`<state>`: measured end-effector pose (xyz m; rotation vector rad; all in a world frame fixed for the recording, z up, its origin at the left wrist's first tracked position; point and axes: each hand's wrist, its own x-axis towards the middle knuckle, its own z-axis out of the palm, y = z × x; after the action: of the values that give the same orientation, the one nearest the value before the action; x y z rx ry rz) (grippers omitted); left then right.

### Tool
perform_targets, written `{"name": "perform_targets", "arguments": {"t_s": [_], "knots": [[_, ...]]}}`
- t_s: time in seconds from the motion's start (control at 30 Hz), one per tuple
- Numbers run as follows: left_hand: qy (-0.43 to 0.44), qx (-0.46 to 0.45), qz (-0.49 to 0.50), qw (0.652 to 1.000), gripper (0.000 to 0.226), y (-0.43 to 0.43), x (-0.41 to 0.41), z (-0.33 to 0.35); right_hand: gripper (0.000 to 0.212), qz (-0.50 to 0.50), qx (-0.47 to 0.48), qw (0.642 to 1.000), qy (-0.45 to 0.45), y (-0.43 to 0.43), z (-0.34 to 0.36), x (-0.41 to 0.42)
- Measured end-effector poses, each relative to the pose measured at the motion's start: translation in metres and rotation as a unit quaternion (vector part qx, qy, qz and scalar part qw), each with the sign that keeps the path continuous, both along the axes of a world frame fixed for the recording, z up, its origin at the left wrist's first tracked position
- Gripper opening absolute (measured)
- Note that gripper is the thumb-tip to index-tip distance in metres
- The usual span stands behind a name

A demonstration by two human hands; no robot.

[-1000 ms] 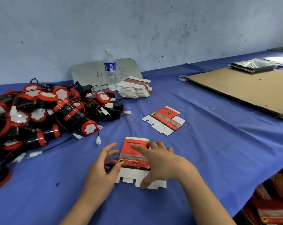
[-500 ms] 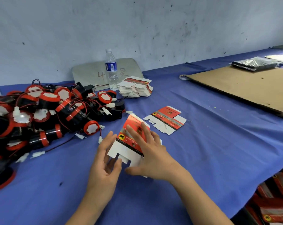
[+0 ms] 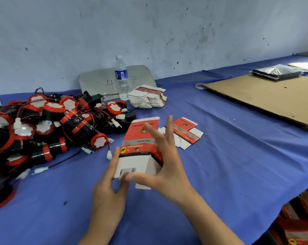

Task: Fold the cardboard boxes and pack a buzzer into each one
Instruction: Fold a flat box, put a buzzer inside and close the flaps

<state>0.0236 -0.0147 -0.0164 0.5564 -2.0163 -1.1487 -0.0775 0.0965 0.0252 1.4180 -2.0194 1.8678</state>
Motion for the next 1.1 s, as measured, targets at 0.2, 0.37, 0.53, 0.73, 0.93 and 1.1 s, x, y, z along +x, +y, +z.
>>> {"name": "perform_targets", "arguments": {"t_s": [0.2,0.37,0.53,0.73,0.93,1.1], "knots": [[-0.036,-0.097,-0.208,0.973,0.078,0.01,-0.002,0.0,0.07,0.144,-0.193,0.919,-0.313,-0.004,0.008,0.014],[-0.025,-0.12,-0.262,0.957,0.092,0.001,0.002,0.001,0.068,0.219,-0.197,0.847,-0.442,0.003,0.012,0.009],[0.077,0.073,-0.274,0.956,0.061,0.012,0.001,0.008,0.082,0.159,-0.102,0.913,-0.361,-0.005,0.009,0.017],[0.153,0.283,-0.157,0.934,0.067,0.002,-0.001,0.017,0.078,0.169,-0.013,0.92,-0.354,-0.012,-0.001,0.023],[0.18,0.525,-0.174,0.813,0.044,-0.008,0.002,0.025,0.045,0.099,0.002,0.943,-0.317,-0.011,-0.002,0.01],[0.165,0.581,-0.185,0.775,0.06,-0.014,0.005,0.025,0.037,0.068,-0.002,0.972,-0.224,-0.008,0.001,0.003]]}}
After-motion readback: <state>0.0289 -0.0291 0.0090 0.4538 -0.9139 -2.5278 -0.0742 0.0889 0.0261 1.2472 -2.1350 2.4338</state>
